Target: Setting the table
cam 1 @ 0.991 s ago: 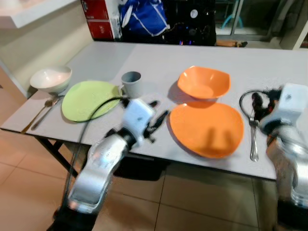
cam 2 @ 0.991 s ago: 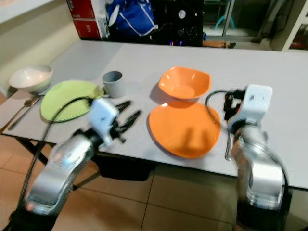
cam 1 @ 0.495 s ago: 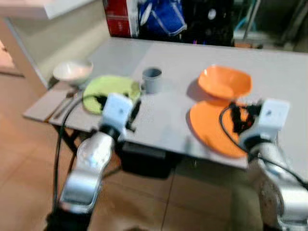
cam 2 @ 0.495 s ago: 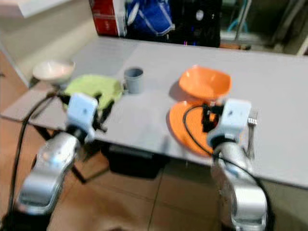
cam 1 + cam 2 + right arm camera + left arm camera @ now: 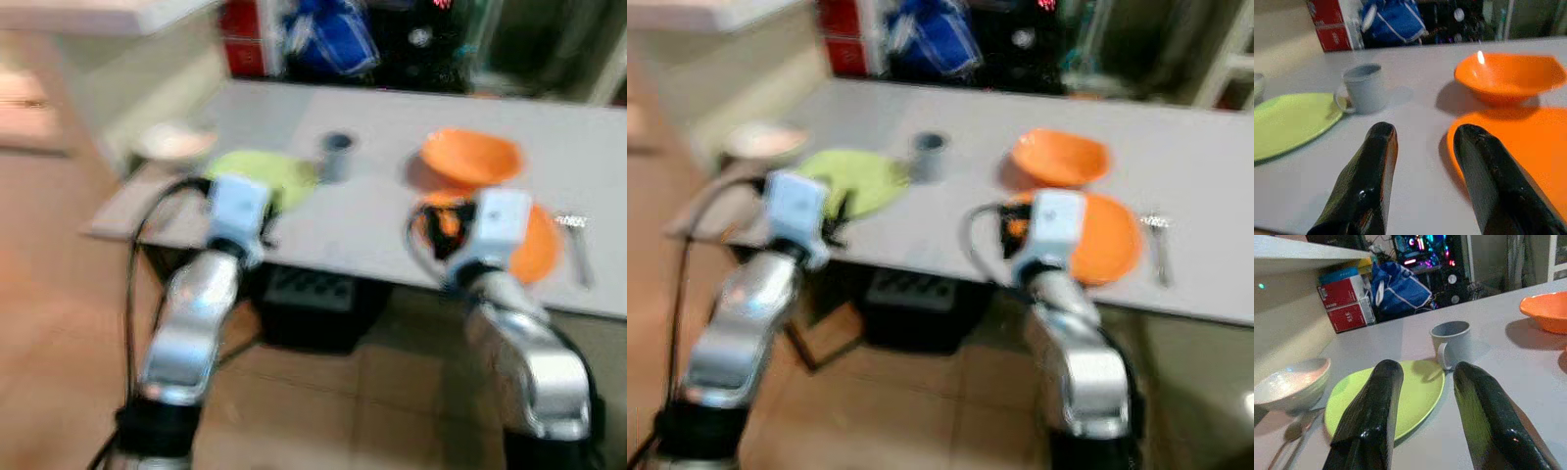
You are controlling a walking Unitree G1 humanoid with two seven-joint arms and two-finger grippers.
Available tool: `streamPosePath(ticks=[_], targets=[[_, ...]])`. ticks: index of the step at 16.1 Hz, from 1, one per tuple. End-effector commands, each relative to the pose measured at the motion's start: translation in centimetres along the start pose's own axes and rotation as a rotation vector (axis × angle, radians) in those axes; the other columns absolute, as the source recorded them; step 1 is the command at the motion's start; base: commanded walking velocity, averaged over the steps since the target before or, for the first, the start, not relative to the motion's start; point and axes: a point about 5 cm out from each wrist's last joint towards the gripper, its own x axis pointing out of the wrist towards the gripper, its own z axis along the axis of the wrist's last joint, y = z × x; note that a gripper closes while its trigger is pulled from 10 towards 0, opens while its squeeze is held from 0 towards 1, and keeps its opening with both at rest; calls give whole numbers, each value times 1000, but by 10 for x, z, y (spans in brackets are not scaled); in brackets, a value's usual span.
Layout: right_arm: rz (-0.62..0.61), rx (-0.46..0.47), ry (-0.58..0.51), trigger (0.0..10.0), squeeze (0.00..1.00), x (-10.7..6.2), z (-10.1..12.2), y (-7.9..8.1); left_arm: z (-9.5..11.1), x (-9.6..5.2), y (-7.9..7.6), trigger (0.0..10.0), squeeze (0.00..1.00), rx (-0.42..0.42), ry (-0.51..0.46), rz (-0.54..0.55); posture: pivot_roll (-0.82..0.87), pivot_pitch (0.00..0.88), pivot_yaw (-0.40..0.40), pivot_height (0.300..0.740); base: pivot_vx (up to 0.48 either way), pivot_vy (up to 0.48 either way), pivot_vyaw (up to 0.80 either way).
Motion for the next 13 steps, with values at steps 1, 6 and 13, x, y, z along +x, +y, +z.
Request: streamPosePath(ticks=[1, 6, 13], targets=[[4, 28, 20, 10000, 0, 6, -7, 3, -6, 0, 11, 10000, 0, 42, 25, 46, 17, 0, 5, 740, 0, 469, 0], [2, 66, 74, 10000, 0, 13, -23, -1, -20, -2, 18, 10000, 0, 39, 63, 85, 34, 0, -10, 740, 0, 467, -416], [14, 57, 79, 10000, 0, 14, -28, -1, -26, -8, 18, 10000, 0, 52, 69, 98, 32, 0, -18, 740, 0, 467, -552]])
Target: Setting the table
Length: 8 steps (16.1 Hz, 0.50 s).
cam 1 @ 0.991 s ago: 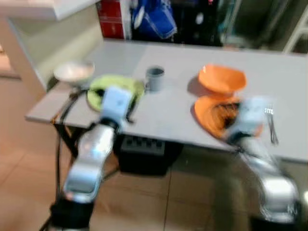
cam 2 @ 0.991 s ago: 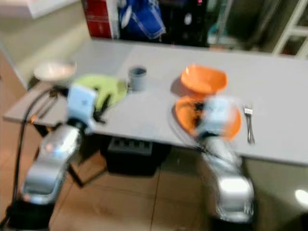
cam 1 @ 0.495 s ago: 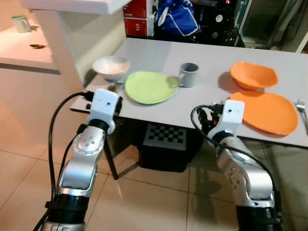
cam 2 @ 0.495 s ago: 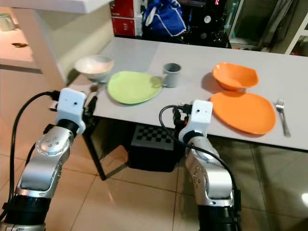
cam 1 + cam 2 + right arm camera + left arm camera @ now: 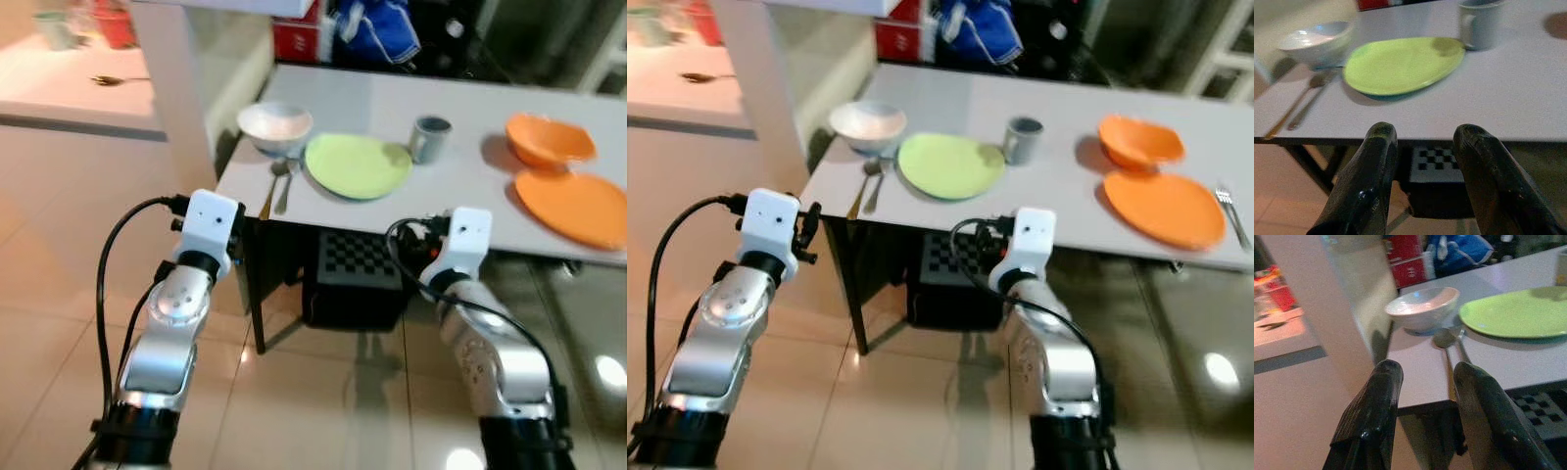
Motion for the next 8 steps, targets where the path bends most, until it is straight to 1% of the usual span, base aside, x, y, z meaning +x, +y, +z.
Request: streamPosePath(ticks=[1, 8], targets=[[-42, -5, -8, 10000, 0, -2, 0, -10, 5, 0, -8, 10000, 0, -1, -22, -22, 30, 0, -16, 740, 0, 465, -550], [-39, -4, -4, 10000, 0, -2, -1, -11, 4, 0, -8, 10000, 0, -9, -16, -16, 27, 0, -17, 740, 0, 467, -552]])
